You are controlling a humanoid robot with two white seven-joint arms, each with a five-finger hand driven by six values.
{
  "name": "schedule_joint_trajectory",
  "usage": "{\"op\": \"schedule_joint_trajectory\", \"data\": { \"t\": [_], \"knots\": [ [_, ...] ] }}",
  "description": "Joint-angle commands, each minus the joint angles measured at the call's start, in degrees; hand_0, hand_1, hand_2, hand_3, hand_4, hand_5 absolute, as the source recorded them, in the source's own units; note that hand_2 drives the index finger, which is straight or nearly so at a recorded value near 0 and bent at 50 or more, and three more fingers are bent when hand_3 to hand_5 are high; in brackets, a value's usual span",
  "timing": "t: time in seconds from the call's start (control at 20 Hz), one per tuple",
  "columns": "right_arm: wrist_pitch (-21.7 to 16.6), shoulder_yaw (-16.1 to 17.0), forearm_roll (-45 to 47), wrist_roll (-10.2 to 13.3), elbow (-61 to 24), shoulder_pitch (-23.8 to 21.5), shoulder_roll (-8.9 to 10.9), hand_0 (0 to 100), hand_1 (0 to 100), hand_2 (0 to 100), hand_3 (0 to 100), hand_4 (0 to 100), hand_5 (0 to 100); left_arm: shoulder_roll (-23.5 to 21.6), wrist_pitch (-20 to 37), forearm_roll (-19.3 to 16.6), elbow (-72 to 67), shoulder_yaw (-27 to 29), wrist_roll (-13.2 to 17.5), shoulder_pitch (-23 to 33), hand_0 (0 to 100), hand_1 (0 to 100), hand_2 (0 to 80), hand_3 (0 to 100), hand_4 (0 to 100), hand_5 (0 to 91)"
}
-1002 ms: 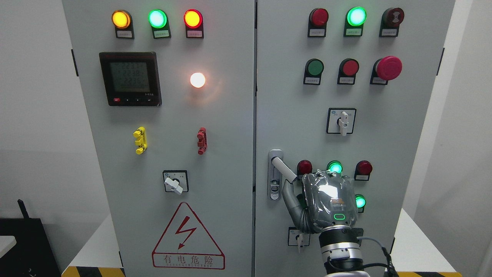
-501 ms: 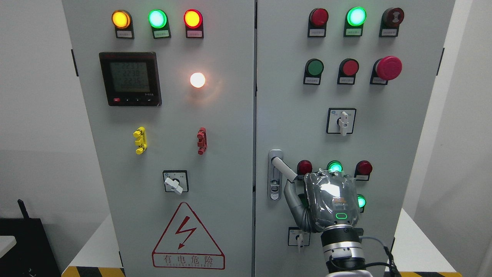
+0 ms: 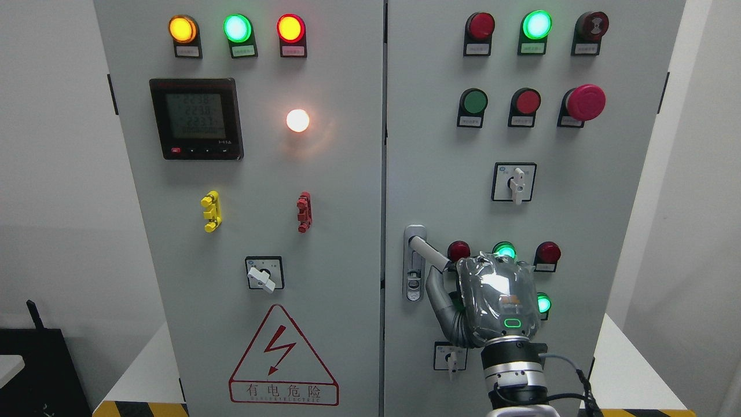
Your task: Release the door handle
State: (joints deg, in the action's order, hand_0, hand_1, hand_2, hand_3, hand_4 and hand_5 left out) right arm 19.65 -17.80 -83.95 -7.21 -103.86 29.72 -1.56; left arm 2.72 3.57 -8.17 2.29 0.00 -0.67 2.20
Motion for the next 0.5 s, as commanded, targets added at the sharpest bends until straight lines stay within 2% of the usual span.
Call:
{"op": "schedule_joint_trajectory", "data": {
  "t": [0.0,0.45],
  "knots": [
    [-0.05,0.23,0.01,0.0,-0.03,0.16,-0.46,65,0,100,100,92,97,0.0,-0.06,0.0,0.0,-1.4,-0.03,0.0,12,39,0.0,0,0,0.0],
    [-0.05,0.4,0.01,0.0,-0.03,0.16,-0.46,65,0,100,100,92,97,0.0,0.03,0.0,0.0,-1.4,-0.03,0.0,12,39,0.0,0,0,0.0]
  ]
}}
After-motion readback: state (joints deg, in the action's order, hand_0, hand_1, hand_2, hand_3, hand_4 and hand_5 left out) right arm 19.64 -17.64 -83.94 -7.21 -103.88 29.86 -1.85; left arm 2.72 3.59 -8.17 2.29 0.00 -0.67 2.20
